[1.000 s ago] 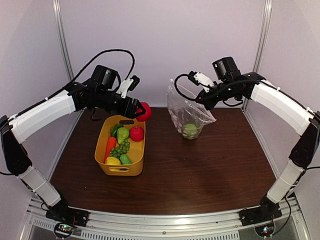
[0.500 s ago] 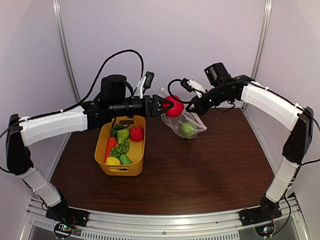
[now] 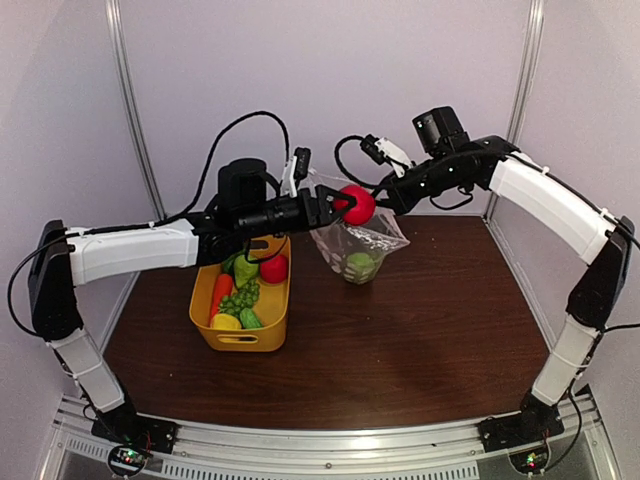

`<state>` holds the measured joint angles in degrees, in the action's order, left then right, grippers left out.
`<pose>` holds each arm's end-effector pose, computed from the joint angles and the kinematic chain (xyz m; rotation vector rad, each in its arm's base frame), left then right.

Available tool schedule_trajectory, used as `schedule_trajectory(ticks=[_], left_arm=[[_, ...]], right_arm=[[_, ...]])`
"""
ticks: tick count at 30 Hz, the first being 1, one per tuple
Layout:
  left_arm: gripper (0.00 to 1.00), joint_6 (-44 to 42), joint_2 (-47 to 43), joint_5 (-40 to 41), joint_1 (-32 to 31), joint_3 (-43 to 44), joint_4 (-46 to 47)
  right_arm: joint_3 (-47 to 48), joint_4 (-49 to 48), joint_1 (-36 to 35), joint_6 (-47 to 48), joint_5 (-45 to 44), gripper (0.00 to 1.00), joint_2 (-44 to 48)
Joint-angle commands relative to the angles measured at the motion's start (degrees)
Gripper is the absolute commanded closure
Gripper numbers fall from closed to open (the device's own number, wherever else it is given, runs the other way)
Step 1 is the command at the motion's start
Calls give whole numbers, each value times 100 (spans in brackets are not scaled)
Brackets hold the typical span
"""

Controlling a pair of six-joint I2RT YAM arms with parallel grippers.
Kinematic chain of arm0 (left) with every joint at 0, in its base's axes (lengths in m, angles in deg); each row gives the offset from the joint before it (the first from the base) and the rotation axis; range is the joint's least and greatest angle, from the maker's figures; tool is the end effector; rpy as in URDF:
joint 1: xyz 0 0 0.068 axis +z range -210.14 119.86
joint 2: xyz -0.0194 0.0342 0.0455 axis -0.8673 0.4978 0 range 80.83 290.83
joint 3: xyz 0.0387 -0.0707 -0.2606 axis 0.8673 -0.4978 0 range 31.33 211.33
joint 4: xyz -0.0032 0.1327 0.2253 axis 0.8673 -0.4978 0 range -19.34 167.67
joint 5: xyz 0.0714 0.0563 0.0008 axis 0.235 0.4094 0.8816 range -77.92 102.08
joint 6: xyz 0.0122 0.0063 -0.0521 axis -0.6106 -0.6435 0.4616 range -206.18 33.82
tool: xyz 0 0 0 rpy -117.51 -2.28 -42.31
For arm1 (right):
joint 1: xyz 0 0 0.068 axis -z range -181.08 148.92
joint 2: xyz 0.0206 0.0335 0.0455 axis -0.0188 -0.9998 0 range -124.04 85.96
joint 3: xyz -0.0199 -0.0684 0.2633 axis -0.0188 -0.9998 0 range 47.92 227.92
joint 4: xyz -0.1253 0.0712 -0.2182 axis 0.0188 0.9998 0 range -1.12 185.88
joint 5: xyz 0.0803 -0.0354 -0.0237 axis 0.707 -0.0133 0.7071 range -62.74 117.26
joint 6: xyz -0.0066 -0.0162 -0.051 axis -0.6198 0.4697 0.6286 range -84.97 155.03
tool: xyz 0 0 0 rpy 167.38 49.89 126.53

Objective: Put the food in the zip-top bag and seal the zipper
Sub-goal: Place the fake fruit in the zipper food storage bag.

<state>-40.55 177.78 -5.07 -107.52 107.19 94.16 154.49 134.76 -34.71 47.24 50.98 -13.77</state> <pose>0.2698 -0.3086 0.3348 0.2862 1.8496 -1.4334 0.3113 0.2243 0.3952 -1.0870 1.9908 0.6657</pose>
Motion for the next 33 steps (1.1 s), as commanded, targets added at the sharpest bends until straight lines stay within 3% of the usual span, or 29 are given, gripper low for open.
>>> schedule_trajectory(ticks=[1,7,13,16,20,26,33], left_arm=[[63,508,200,721,-35,3,51],[64,592,203,1322,-31,263,-972],[62,575,818,1327,-35,1248,-1818],[52,640,1189,1161,-34,1629,-1931],[36,576,1351,887,-50,1933,-1930],[22,93,1241,644,-79,2253,-2071],[14,-181,1235,-103,-79,2328,-1679]], right_arm=[[-309,-114,-12,-70,-173,100,449],[-548,-459,-12,-30,-610,100,804],[-718,-501,-106,-124,-181,100,726],[-708,-541,-117,-303,100,100,694],[-653,-628,-31,-361,-143,100,776],[-539,-749,486,-712,126,100,679],[-617,-765,837,-919,427,100,542]])
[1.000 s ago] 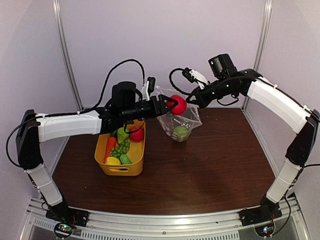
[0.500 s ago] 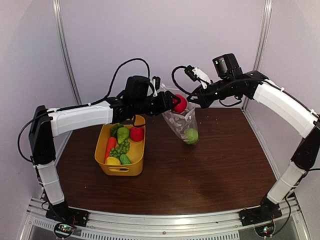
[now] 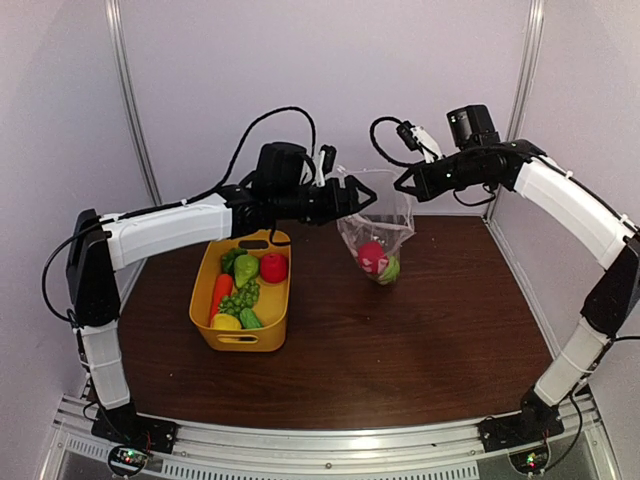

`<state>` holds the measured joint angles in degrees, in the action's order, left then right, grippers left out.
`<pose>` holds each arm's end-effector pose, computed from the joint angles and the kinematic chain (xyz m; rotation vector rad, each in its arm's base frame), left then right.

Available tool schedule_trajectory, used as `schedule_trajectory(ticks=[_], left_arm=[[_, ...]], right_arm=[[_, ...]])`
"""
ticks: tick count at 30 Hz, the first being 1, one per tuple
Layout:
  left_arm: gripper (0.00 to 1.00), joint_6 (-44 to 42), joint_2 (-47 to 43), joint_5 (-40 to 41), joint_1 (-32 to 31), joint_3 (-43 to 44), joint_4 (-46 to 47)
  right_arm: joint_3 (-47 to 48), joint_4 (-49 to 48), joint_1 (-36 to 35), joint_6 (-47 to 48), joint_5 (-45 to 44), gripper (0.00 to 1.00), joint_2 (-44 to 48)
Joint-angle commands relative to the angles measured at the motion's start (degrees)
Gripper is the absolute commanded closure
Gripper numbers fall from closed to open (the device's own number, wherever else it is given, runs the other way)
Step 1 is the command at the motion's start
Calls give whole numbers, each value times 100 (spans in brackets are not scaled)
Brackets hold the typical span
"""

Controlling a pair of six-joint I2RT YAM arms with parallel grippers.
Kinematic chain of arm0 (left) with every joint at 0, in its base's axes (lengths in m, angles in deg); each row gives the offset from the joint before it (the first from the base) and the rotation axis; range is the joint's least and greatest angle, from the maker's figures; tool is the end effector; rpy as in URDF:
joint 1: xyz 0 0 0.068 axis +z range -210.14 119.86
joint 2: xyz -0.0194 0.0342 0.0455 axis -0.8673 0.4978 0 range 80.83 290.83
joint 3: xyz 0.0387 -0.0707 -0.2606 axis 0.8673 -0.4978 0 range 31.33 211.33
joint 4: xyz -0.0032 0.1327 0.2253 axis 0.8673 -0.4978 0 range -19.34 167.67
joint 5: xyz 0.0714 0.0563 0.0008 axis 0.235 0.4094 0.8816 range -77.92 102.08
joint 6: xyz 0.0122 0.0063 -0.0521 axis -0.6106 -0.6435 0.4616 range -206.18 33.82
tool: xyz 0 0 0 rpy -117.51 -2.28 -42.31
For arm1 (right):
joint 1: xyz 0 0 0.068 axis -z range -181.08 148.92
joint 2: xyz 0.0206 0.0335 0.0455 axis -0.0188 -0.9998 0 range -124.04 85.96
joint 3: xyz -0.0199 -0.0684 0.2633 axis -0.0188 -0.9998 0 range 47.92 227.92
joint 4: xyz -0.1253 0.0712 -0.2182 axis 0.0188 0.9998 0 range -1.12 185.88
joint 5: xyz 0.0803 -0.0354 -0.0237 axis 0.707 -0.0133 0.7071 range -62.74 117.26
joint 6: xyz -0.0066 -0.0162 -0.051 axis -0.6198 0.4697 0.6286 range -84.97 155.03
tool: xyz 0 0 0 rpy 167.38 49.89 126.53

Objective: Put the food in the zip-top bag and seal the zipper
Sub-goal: Place the fake fruit in the zipper food storage bag, then pick up the fake fruit from the bin.

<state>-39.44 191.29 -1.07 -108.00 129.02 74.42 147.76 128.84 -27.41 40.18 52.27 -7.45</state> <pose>0.3087 -0.3531 0.3353 0.1996 2.0652 -1.3059 0.3168 0.1736 0.4053 -0.8324 2.0065 0.6832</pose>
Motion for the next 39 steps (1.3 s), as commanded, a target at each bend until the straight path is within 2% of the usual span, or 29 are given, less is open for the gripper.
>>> schedule_trajectory(ticks=[1,5,10,12,14,15,17,19,21,25,29,34,39], left_arm=[[14,-378,-120,-585,-30,198,297],[14,-1201,-388,-822,-8,507,-153],[14,-2210,-878,-485,269,560,-1625],[14,-2477,-1012,-112,490,464,-2261],[12,-2693,-1135,448,661,263,-2740],[5,-2761,-1204,881,697,136,-2929],[2,-2947,-1401,1900,707,-312,-3049],[2,-2978,-1558,2281,735,-616,-3116],[3,-2913,-1556,2221,828,-658,-3398],[12,-2739,-1260,1940,956,-580,-4204],[14,-2636,-1001,1920,962,-641,-4827],[17,-2631,-886,1783,1067,-862,-4722],[21,-2588,-486,1629,1195,-626,-4331]], right_arm=[[59,-169,159,-224,320,100,-90],[476,-41,639,-73,160,100,-168],[1229,-140,1671,-73,-316,100,-323],[1258,-238,1848,-23,-576,100,-206],[836,-413,1836,62,-539,100,13],[512,-532,1777,16,-438,100,129],[-43,-481,1466,192,-261,100,231],[-394,-203,1065,568,-236,100,199],[-624,-126,910,637,-173,100,216],[-981,-447,904,510,2,100,506],[-1347,-703,903,399,138,100,651],[-1823,-988,909,209,441,100,755],[-2027,-1087,911,174,487,100,895]])
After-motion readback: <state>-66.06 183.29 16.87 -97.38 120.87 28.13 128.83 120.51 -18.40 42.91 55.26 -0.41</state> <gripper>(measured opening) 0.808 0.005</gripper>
